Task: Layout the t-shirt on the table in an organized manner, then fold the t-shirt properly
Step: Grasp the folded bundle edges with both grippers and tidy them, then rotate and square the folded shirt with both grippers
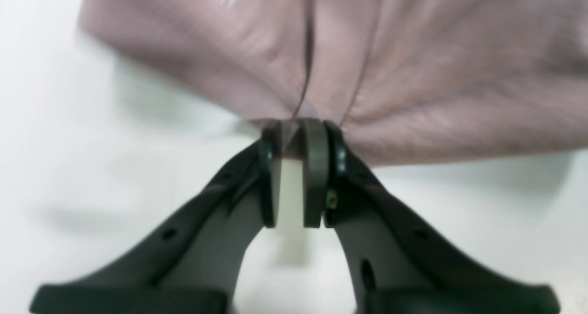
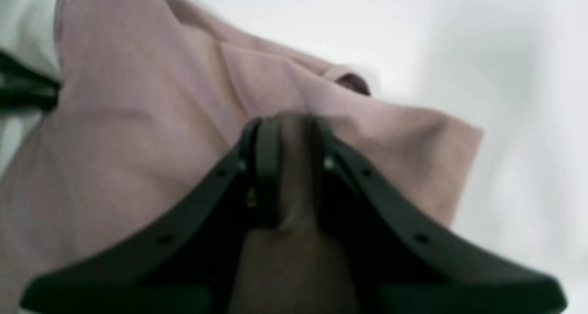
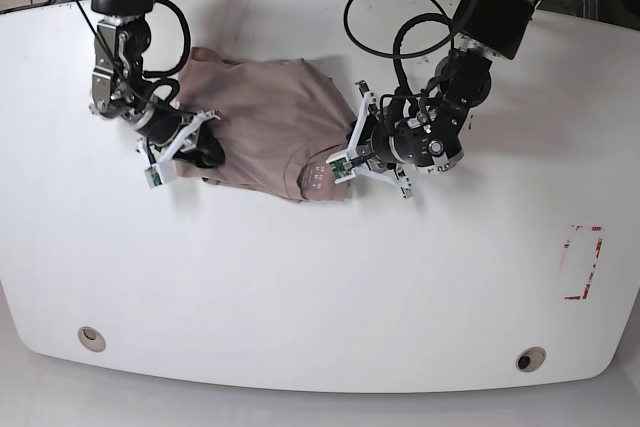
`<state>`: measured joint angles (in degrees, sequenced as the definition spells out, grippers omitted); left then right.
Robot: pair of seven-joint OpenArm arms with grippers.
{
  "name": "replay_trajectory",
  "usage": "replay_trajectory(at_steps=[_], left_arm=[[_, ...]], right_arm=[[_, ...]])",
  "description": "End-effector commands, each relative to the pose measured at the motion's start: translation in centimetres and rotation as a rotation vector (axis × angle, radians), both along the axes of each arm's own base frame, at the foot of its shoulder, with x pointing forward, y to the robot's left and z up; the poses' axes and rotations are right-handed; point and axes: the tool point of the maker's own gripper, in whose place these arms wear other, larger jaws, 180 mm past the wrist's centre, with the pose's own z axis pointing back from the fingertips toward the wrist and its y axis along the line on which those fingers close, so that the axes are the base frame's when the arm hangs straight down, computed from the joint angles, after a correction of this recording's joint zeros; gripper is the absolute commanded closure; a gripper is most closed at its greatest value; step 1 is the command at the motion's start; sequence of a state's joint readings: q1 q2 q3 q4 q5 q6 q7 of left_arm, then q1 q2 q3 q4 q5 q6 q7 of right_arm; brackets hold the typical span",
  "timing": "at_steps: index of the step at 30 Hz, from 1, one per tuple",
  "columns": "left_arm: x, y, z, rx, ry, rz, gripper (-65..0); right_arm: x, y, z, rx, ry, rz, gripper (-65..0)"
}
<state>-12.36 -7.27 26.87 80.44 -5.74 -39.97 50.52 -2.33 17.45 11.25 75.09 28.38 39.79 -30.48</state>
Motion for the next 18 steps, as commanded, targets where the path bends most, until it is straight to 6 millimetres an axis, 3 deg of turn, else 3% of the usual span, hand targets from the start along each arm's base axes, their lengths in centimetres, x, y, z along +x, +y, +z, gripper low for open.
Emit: replay_trajectory(at_steps=[1, 5, 9, 13, 18], left_arm=[[1.5, 1.0, -0.6, 0.030, 0.005, 0.015, -6.4], [3.2, 1.5, -1.0, 0.033, 0.010, 0.021, -6.4], [5.8, 1.9, 0.3, 0.034, -0.025, 0.031, -6.4], [8.8, 1.7, 3.4, 0.027, -0.105, 0.031, -6.4], [11.2, 1.6, 7.5, 0.036, -0.215, 0.020, -6.4]], right_arm=[[-0.8, -0.4, 1.4, -0.027, -0.040, 0.012, -10.8], [-2.4, 0.5, 2.4, -0.039, -0.066, 0.041, -10.8], [-3.3, 2.4, 4.0, -0.029, -0.111, 0.066, -10.8], [-3.3, 3.4, 5.9, -0.061, -0.143, 0.110, -10.8], [-3.1, 4.1, 8.1, -0.119, -0.183, 0.159, -10.8]])
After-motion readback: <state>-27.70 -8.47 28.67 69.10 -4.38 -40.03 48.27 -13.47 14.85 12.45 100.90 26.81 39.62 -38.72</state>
